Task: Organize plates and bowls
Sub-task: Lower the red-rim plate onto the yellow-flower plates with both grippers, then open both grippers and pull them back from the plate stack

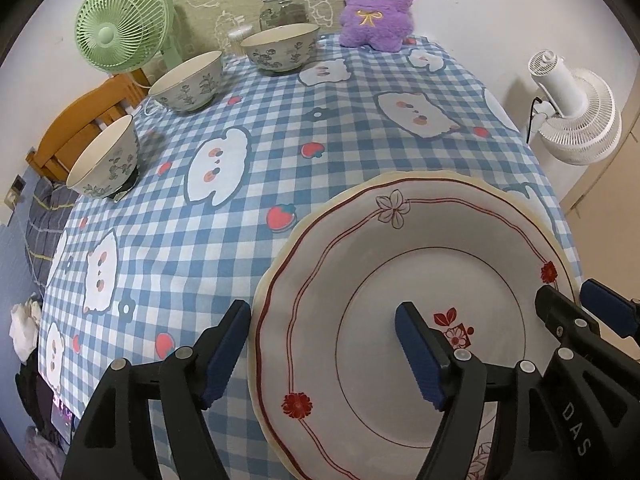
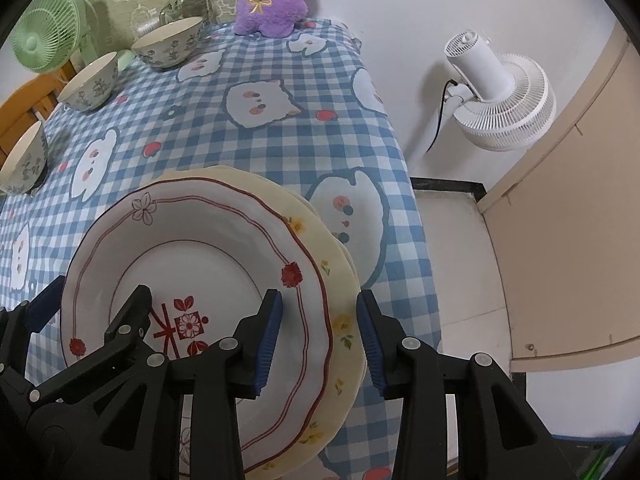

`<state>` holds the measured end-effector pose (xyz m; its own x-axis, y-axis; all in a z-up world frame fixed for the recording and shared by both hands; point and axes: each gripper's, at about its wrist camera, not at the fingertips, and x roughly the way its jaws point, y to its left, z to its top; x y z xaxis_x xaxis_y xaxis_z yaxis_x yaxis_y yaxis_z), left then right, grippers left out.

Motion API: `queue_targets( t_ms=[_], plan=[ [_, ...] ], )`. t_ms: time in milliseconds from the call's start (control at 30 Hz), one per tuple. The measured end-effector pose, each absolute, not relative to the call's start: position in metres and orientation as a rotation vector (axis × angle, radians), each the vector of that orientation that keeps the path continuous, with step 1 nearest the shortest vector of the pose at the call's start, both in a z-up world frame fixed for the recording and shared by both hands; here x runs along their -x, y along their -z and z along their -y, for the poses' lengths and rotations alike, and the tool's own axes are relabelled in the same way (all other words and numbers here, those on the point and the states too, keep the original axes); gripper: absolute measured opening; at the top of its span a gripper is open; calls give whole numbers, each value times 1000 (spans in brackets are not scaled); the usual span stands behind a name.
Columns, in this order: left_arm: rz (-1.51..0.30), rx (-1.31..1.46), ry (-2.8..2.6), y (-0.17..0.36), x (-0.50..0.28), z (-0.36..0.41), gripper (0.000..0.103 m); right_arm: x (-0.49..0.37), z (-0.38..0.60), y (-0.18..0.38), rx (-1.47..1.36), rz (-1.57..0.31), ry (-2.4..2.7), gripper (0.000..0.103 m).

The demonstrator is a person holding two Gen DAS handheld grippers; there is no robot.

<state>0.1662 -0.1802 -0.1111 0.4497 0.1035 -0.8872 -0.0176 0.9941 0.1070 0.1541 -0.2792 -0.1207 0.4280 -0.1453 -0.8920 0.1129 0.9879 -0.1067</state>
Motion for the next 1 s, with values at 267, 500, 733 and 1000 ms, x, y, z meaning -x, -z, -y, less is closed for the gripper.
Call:
queue_targets(
  t_ms=[267,500,733,1000],
  plan=[
    [-1104,-71,-86,99,-156,181,74,-153,279,108,26,-1089,122,43],
    [-1126,-37,-59,98,-147,188,78,-149,266,101,34,-1084,34,46],
    [-1142,-13,-45,97,-150,189,80,-145,266,99,29,-1090,11,46],
    [-1120,26,-35,73,-144,176,87,-141,252,75,0,-1067,-52,60]
  ],
)
